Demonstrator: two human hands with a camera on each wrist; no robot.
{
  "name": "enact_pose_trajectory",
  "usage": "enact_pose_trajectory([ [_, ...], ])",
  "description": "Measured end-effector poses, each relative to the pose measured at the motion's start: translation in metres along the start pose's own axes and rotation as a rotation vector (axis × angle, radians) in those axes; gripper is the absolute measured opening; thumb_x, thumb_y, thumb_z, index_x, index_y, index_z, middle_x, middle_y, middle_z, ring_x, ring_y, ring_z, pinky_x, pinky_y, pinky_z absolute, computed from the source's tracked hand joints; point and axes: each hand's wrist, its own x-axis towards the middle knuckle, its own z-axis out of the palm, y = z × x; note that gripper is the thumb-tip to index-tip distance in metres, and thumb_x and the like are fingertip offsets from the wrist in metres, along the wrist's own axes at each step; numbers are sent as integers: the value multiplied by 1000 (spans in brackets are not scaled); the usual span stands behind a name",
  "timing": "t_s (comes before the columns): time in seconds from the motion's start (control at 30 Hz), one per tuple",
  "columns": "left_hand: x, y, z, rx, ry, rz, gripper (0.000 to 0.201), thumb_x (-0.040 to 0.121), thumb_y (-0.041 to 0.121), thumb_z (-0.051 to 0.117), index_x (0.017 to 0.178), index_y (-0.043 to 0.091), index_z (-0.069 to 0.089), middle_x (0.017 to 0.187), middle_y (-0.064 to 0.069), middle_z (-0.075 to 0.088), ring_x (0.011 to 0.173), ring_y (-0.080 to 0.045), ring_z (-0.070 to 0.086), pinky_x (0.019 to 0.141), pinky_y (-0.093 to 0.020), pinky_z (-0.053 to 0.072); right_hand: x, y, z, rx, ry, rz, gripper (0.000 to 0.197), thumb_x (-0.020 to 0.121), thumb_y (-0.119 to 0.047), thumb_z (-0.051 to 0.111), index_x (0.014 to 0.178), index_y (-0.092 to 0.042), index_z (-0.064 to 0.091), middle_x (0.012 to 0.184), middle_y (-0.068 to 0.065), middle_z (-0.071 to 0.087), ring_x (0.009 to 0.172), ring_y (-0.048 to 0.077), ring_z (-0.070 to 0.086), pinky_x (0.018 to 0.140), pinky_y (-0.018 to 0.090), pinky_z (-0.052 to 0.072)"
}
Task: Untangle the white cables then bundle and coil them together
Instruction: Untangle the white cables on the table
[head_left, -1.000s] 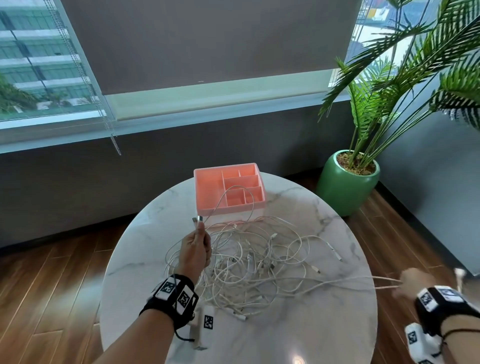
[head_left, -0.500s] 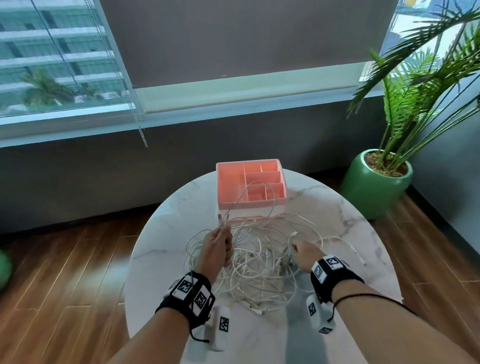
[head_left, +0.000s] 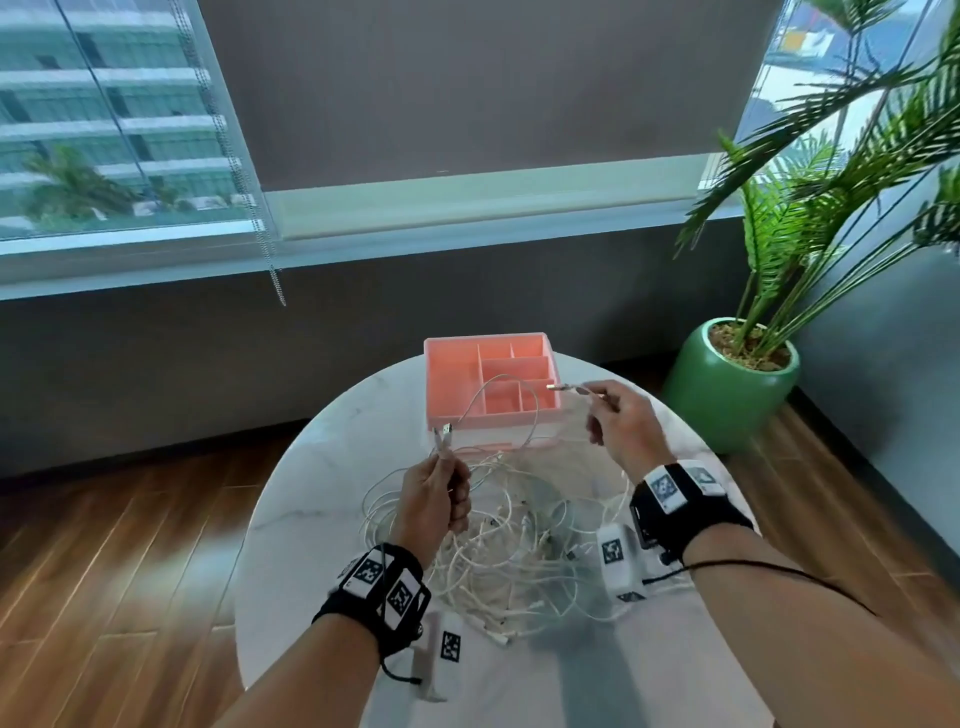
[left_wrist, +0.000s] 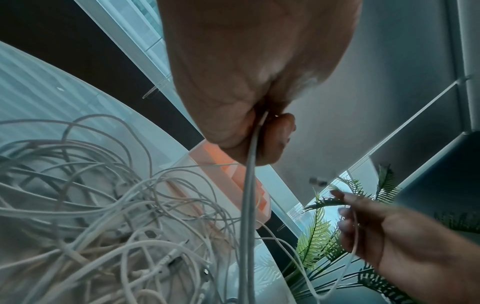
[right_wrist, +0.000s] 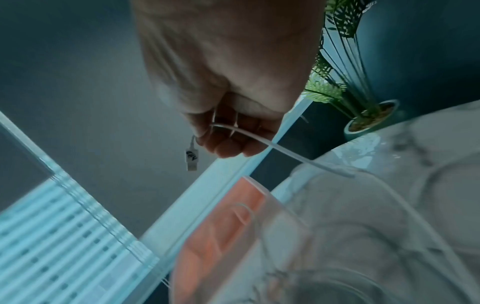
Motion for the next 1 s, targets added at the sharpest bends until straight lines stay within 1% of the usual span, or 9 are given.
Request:
enact_pose_trajectory([
  [0.17,7,5,15,-65,-69,-6,38,108,28,40,92,0,61,59,-2,44,44,-14,36,41,-22,32,-15,-61,10,336,-104,-63,19,100,-14,56,87,-15,70,56,4,52,46,17,41,44,28,36],
  [0.33,8,6,26,-159,-79,-3,35,108,25,39,95,1,61,54,6,28,43,-9,24,39,-19,25,-52,-55,55,418,-169,16,19,101,-13,53,89,-11,68,57,4,53,48,16,41,46,30,35],
  [0.43,7,7,28,-207,-71,-17,31,108,21,38,97,3,61,58,2,31,48,-11,26,41,-21,26,-67,-39,81,326,-139,26,16,100,-15,56,86,-11,65,58,3,58,49,15,46,49,30,38],
  [0.53,4,10,26,-150,-67,33,31,108,25,38,97,4,59,57,2,43,46,-10,34,40,-22,30,-78,-27,98,231,-134,-10,11,95,-17,63,84,-17,66,65,-1,66,52,9,57,54,28,45],
  [0.63,2,7,23,-43,6,54,31,107,22,43,99,0,63,61,-1,53,43,-6,41,38,-20,31,-87,-23,104,237,-203,-22,11,94,-16,65,84,-18,65,73,4,71,59,15,65,54,29,50],
  [0.7,2,5,20,-17,86,57,34,106,25,45,92,2,65,60,-2,52,42,-7,41,37,-21,31,-91,-20,103,221,-262,-30,8,94,-15,65,85,-16,64,75,9,71,59,16,64,53,29,50],
  [0.8,9,9,11,-151,227,52,36,106,30,44,79,10,56,59,2,39,43,-6,34,36,-20,28,-96,-5,91,63,-376,-56,9,92,-14,66,86,-19,61,71,-1,67,60,9,60,59,24,52],
  [0.9,17,15,-3,-252,298,82,39,106,34,44,74,13,51,61,1,43,51,-10,41,43,-24,36,-96,18,69,-197,-428,-96,5,92,-17,65,88,-19,64,77,-8,65,67,0,60,66,15,46],
  [1.0,20,19,-12,-337,281,99,43,106,34,43,70,13,49,60,-1,49,54,-16,52,55,-32,48,-84,38,43,-383,-380,-66,4,88,-18,66,89,-19,70,80,-3,71,74,10,65,72,25,49],
])
